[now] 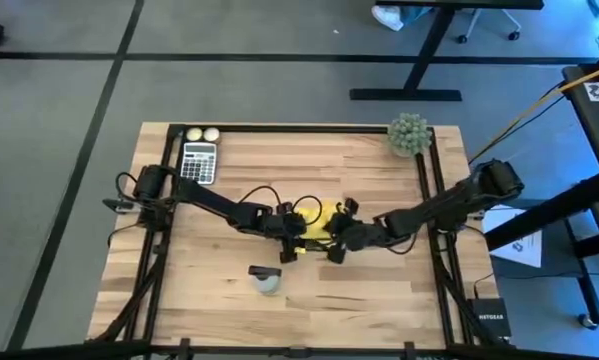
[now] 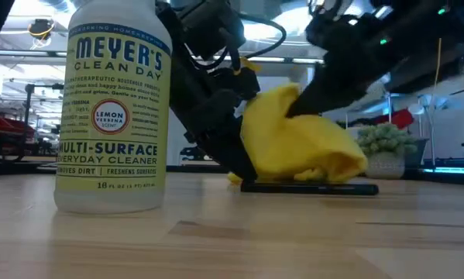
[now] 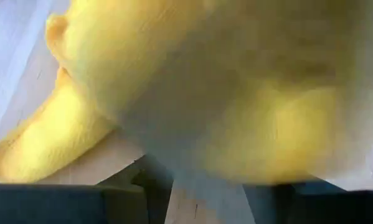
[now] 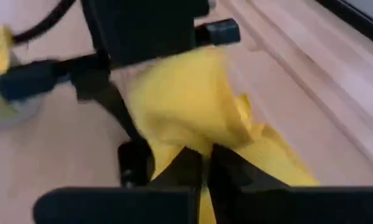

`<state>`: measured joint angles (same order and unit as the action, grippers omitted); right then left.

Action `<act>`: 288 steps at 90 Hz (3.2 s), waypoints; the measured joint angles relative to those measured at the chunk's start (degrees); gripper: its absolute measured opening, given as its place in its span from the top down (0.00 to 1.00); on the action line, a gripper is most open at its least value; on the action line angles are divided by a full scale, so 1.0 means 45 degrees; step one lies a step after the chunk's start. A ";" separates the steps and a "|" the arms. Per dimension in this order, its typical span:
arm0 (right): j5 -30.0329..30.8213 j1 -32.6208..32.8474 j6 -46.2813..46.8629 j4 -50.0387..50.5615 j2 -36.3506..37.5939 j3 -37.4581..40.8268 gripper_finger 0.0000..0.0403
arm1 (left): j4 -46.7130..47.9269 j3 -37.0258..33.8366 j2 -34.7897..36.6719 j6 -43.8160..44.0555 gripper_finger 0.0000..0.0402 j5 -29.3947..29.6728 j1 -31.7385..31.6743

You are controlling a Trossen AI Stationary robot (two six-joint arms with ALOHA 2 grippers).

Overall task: Apply microfiber cloth
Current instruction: Wipe the front of the black cellphone with yellow microfiber cloth

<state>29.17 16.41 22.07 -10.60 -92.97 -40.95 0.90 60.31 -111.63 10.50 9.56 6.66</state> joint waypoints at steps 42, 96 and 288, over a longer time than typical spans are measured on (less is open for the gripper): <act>-0.1813 -0.0481 0.0047 -0.0467 -0.3123 -0.0729 1.00 | 0.0048 0.0012 0.0000 0.0010 0.62 -0.0060 0.0010; -0.0548 0.1550 0.2594 0.6629 0.1672 -0.0556 1.00 | -0.0009 0.0005 0.0000 0.0063 0.62 -0.0083 0.0010; -0.0481 0.1935 0.3398 1.0119 -0.1102 -0.1457 1.00 | 0.0156 0.0029 0.0005 0.0145 0.62 -0.0092 0.0015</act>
<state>27.01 25.12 37.37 34.93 -97.93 -47.51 1.61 60.45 -111.61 11.16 9.15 6.72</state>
